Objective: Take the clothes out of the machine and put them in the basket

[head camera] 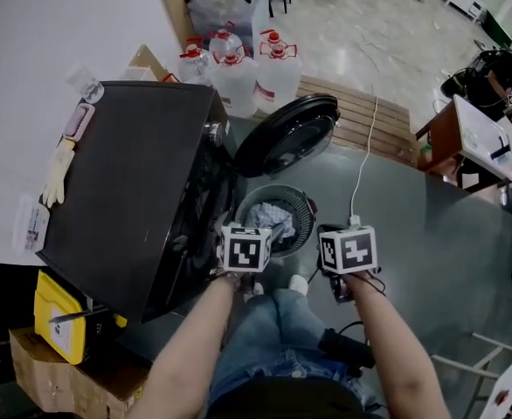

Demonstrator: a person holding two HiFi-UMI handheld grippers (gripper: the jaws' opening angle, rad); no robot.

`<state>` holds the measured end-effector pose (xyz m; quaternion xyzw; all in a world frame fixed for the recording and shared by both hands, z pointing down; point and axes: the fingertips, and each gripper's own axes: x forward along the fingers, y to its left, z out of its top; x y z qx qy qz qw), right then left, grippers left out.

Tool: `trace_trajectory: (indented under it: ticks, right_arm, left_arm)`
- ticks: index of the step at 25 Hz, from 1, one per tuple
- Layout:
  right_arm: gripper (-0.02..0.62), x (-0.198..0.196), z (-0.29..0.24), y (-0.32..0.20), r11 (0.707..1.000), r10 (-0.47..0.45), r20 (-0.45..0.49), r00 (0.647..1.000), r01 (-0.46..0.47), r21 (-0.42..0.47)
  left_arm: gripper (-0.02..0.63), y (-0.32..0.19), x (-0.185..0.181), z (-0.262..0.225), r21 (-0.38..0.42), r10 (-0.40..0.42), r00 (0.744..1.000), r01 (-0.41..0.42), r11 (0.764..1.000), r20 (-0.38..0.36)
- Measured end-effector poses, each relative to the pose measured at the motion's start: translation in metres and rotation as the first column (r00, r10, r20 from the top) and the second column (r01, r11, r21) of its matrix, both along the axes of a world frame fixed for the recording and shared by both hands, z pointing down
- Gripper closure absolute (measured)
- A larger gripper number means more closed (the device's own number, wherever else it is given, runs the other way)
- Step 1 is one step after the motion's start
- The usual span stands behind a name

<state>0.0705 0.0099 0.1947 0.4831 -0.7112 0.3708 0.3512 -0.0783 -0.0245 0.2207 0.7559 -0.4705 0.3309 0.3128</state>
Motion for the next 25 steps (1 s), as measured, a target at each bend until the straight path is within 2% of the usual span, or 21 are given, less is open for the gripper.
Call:
trace_trajectory:
  ticks: [2,6,10,13,18,25]
  right_arm:
    - [0.592,-0.006,-0.001,0.004,1.0,0.013,-0.004,1.0,-0.013,0.004]
    - [0.592,-0.014,-0.002,0.019,0.999,0.052,-0.016,0.999,-0.052,0.01]
    - [0.592,-0.018,-0.01,0.033,0.995,0.091,-0.014,0.996,-0.09,0.051]
    - [0.592,-0.019,-0.017,0.036,0.989,0.11,0.003,0.994,-0.11,0.103]
    - [0.592,-0.026,-0.028,0.046,0.985,0.081,0.024,0.996,-0.084,0.154]
    - [0.592,-0.003,-0.058,0.085,0.97,0.089,0.072,0.993,-0.103,0.219]
  left_arm:
    - [0.048,0.001,-0.01,-0.001,0.001,-0.012,1.0,0.012,1.0,-0.014]
    - [0.048,-0.001,-0.019,-0.013,0.036,-0.016,0.996,0.02,0.999,-0.089]
    - [0.048,0.007,-0.026,-0.019,0.063,0.042,0.997,-0.037,0.997,-0.069]
    - [0.048,0.012,-0.029,-0.024,0.082,0.053,0.997,-0.048,0.995,-0.061]
    - [0.048,0.025,-0.033,-0.04,0.122,0.043,0.998,-0.037,0.992,-0.05]
    - [0.048,0.068,-0.023,-0.071,0.19,-0.011,0.999,0.02,0.982,-0.051]
